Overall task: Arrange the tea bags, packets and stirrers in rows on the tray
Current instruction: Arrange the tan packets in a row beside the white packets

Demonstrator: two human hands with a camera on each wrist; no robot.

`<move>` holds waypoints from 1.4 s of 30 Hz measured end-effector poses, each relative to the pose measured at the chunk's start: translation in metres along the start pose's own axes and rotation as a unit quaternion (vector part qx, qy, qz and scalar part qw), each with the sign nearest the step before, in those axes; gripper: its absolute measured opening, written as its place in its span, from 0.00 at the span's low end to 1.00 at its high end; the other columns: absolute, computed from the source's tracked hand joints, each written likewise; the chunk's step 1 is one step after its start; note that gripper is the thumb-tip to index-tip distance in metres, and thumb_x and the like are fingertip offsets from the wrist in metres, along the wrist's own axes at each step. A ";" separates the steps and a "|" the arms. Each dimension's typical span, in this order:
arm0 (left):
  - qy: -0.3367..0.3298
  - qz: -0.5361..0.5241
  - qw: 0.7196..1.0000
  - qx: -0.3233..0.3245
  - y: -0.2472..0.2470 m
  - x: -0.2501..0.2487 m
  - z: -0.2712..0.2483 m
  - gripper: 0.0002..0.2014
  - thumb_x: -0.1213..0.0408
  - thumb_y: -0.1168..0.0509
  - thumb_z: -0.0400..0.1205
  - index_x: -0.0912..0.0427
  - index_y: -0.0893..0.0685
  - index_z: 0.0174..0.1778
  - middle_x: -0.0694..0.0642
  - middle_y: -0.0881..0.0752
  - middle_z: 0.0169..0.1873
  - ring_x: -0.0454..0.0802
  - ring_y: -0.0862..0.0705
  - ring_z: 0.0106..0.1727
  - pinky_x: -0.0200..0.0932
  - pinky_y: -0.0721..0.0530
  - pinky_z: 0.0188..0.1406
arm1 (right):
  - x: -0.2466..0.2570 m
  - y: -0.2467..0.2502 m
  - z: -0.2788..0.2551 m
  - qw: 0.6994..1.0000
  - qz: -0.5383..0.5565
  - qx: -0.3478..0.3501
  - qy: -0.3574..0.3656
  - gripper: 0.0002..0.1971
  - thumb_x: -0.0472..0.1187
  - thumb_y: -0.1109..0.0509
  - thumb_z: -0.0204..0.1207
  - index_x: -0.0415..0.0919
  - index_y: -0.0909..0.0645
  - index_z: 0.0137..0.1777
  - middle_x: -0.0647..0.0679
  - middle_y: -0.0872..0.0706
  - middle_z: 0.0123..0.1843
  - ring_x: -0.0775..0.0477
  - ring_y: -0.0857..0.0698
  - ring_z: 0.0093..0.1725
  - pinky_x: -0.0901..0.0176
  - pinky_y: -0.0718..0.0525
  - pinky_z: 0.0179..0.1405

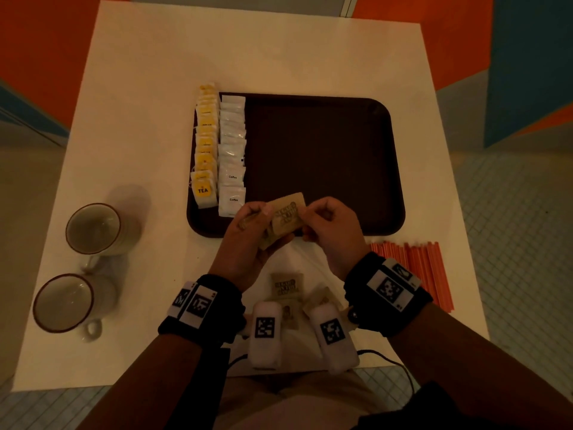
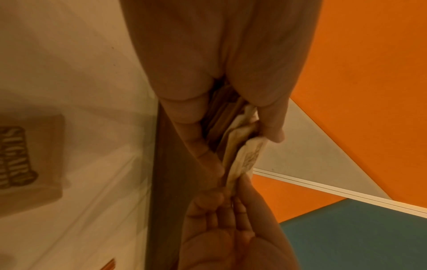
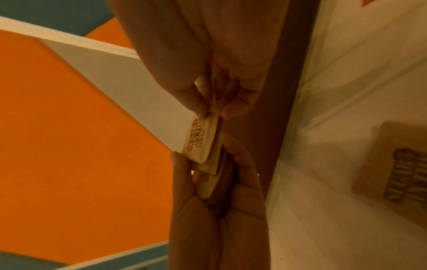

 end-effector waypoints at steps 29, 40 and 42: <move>0.016 0.191 0.982 0.004 0.010 -0.011 -0.001 0.21 0.66 0.28 0.73 0.62 0.21 0.62 0.61 0.14 0.56 0.57 0.15 0.59 0.51 0.14 0.57 | 0.035 -0.055 -0.002 0.818 -0.469 0.163 0.291 0.22 0.38 0.27 0.69 0.43 0.27 0.64 0.46 0.26 0.61 0.48 0.20 0.50 0.50 0.17 0.49; -0.024 0.222 0.975 0.000 0.006 -0.070 0.079 0.15 0.67 0.30 0.78 0.63 0.18 0.60 0.59 0.13 0.54 0.52 0.12 0.54 0.41 0.13 0.49 | 0.060 -0.046 0.080 0.967 -0.125 0.196 0.108 0.24 0.37 0.28 0.74 0.47 0.31 0.69 0.44 0.22 0.62 0.48 0.19 0.60 0.52 0.14 0.56; -0.036 0.248 0.968 -0.002 0.000 -0.081 0.104 0.14 0.66 0.32 0.79 0.63 0.19 0.60 0.60 0.14 0.55 0.53 0.13 0.55 0.45 0.13 0.52 | 0.067 -0.043 0.107 0.974 -0.117 0.158 0.113 0.19 0.35 0.31 0.77 0.44 0.28 0.67 0.39 0.21 0.62 0.46 0.18 0.59 0.51 0.14 0.55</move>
Point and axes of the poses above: each hand's wrist, its own z-axis towards the middle knuckle, its own y-axis out of the back of the hand, x = y × z, the point moved 8 cm from there along z, towards the middle knuckle
